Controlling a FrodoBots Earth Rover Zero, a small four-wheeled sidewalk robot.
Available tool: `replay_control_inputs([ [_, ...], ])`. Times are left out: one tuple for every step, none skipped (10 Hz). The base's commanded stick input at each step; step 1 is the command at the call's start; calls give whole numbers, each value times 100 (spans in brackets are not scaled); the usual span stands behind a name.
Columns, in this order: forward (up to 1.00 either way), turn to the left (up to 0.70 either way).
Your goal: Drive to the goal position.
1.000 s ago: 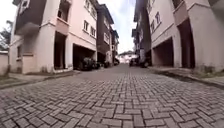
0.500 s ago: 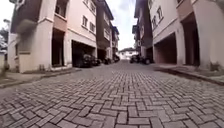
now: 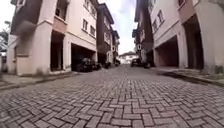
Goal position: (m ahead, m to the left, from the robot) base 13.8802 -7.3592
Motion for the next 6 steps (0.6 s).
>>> replay_control_inputs([
  [50,-22],
  [50,-43],
  [50,-49],
  [50,-17],
  [50,4],
  [50,4],
])
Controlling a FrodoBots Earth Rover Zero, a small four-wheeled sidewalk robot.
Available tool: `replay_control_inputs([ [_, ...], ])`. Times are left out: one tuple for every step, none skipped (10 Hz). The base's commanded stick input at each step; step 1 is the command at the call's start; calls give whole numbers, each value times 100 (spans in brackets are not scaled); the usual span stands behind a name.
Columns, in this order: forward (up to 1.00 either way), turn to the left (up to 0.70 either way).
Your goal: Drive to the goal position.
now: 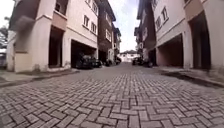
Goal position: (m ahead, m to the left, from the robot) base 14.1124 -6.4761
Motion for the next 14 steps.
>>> replay_control_inputs([
  [50,4],
  [50,4],
  [50,4],
  [50,4],
  [50,4],
  [69,3],
  [69,3],
  [69,3],
  [69,3],
  [69,3],
  [69,3],
  [69,3],
  [69,3],
  [69,3],
])
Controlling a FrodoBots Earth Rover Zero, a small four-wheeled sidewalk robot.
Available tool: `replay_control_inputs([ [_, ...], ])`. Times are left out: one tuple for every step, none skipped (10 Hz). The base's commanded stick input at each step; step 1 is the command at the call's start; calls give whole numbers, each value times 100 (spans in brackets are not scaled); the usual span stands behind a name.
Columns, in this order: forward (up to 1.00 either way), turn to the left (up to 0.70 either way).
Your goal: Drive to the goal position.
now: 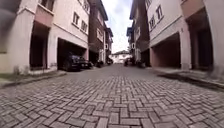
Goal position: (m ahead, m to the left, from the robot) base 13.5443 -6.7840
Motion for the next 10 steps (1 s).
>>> replay_control_inputs([
  [69,3],
  [69,3],
  [69,3],
  [69,3],
  [69,3],
  [69,3],
  [69,3],
  [69,3],
  [69,3],
  [69,3],
])
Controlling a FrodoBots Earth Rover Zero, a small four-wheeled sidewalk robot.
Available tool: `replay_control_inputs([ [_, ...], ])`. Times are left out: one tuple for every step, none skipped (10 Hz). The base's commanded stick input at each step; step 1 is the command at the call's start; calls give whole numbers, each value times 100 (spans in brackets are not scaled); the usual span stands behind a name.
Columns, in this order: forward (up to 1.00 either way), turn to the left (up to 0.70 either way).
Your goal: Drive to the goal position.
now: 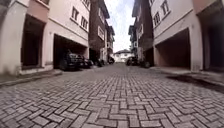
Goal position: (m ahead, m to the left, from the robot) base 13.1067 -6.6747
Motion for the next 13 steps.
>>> replay_control_inputs([
  [69,3],
  [69,3],
  [69,3],
  [69,3],
  [69,3],
  [69,3],
  [69,3],
  [69,3],
  [69,3],
  [69,3],
  [69,3],
  [69,3],
  [69,3],
])
